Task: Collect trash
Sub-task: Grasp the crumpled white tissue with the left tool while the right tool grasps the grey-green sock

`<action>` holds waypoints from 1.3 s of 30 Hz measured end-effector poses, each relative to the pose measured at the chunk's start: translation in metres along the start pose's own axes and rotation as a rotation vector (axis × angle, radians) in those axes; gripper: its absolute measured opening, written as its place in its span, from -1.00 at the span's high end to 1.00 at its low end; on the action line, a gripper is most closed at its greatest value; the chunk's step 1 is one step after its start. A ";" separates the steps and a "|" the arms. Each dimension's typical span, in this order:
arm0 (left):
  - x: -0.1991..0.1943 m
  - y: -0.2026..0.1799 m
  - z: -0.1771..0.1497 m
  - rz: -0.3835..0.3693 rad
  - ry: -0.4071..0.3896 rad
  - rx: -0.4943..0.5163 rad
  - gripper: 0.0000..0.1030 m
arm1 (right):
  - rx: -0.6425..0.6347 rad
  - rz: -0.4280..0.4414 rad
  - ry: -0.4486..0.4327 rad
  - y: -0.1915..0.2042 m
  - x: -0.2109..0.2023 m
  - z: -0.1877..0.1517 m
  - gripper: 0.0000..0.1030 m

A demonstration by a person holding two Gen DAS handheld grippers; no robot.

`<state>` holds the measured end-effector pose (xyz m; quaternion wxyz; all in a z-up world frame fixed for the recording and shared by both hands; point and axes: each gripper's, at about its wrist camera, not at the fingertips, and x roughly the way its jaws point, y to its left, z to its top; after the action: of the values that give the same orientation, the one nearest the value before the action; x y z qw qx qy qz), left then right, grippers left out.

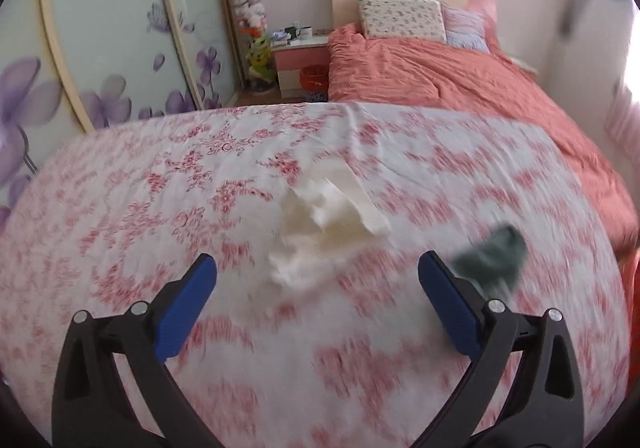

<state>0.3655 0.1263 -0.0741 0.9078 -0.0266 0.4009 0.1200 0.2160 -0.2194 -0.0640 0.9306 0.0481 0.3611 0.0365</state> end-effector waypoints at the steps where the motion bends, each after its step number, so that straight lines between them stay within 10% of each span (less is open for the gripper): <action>1: 0.006 0.003 0.005 -0.009 0.005 -0.013 -0.92 | -0.007 0.010 0.007 0.007 0.003 0.000 -0.51; 12: 0.062 -0.001 0.017 -0.067 0.113 0.024 -0.23 | -0.053 0.060 0.046 0.051 0.018 0.005 -0.51; 27: -0.002 0.068 -0.054 0.026 0.065 0.090 -0.24 | -0.036 0.200 0.098 0.146 0.068 0.022 -0.51; 39: 0.002 0.085 -0.054 -0.050 0.090 0.013 -0.25 | -0.066 0.108 0.141 0.191 0.112 0.038 -0.38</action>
<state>0.3072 0.2014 -0.1080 0.8917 -0.0361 0.4415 0.0931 0.3179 -0.0203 -0.0884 0.9006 0.0342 0.4211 0.1019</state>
